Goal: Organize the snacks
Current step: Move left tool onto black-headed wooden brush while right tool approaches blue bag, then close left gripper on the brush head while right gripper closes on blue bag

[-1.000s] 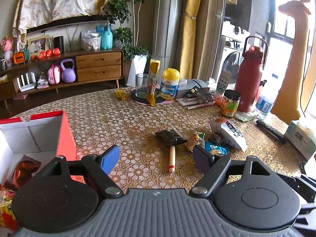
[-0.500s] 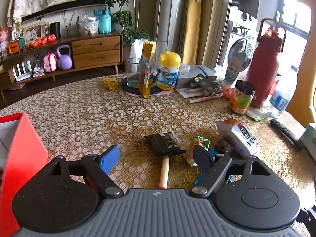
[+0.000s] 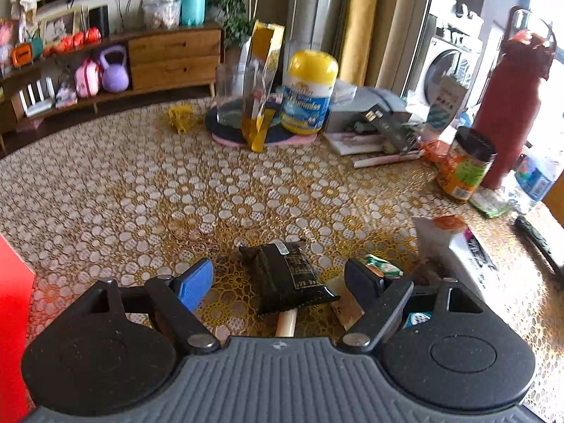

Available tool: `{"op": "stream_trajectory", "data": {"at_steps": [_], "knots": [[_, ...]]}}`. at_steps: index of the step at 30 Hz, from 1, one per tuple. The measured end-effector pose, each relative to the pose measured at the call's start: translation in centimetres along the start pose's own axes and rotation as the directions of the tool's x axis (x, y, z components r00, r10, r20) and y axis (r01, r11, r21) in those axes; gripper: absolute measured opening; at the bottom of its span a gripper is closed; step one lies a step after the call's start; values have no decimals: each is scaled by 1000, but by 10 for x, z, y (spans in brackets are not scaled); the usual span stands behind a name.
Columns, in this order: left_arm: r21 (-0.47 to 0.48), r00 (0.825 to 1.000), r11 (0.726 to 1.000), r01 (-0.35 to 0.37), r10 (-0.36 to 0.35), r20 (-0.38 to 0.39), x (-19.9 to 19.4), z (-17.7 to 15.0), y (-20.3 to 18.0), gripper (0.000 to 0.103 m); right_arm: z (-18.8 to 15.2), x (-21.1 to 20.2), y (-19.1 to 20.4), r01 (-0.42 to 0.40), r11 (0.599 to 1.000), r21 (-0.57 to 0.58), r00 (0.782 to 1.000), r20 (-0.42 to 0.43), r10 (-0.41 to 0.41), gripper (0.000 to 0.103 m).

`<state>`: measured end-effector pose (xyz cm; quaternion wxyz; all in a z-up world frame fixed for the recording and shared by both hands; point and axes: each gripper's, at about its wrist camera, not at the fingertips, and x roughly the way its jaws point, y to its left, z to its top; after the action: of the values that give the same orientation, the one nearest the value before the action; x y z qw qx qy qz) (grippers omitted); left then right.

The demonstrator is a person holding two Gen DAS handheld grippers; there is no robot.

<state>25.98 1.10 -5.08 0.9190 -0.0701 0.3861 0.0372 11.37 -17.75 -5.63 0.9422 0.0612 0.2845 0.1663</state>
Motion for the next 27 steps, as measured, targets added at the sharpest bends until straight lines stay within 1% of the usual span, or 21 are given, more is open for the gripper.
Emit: {"op": "stream_trajectory", "data": {"at_steps": [5, 8, 9, 10, 11, 12, 13, 15, 19, 24, 27], "knots": [[-12, 999, 1000, 0, -1, -38, 21, 3, 2, 82, 5, 11, 2, 2, 1000, 5, 1000, -1, -2, 81], [-15, 999, 1000, 7, -8, -47, 28, 5, 3, 82, 7, 18, 4, 4, 1000, 3, 1000, -2, -4, 81], [-14, 999, 1000, 9, -9, -49, 31, 5, 3, 79, 7, 21, 4, 9, 1000, 5, 1000, -4, -9, 81], [-15, 998, 1000, 9, -10, -54, 33, 4, 4, 75, 8, 23, 4, 12, 1000, 8, 1000, -6, -12, 81], [-18, 998, 1000, 7, -8, -61, 34, 4, 4, 67, 9, 26, 4, 13, 1000, 11, 1000, -7, -13, 81], [-21, 998, 1000, 9, -11, -68, 36, 3, 5, 63, 11, 29, 5, 15, 1000, 14, 1000, -9, -15, 81], [-14, 998, 1000, 7, -8, -56, 35, 2, 6, 58, 11, 32, 6, 19, 1000, 16, 1000, -11, -19, 82], [-6, 999, 1000, -1, 1, -49, 34, 1, 7, 44, 13, 40, 7, 27, 999, 26, 999, -24, -27, 82], [-36, 998, 999, 21, -23, -50, 27, 2, 16, 41, 19, 55, 9, 46, 998, 44, 999, -31, -45, 82], [-38, 1000, 999, 28, -28, 5, 2, 4, 23, 40, 23, 73, 9, 97, 992, 79, 994, -50, -94, 82], [-35, 999, 999, 16, -15, 32, -13, 3, 27, 40, 23, 82, 11, 144, 986, 86, 988, -76, -137, 82]]}}
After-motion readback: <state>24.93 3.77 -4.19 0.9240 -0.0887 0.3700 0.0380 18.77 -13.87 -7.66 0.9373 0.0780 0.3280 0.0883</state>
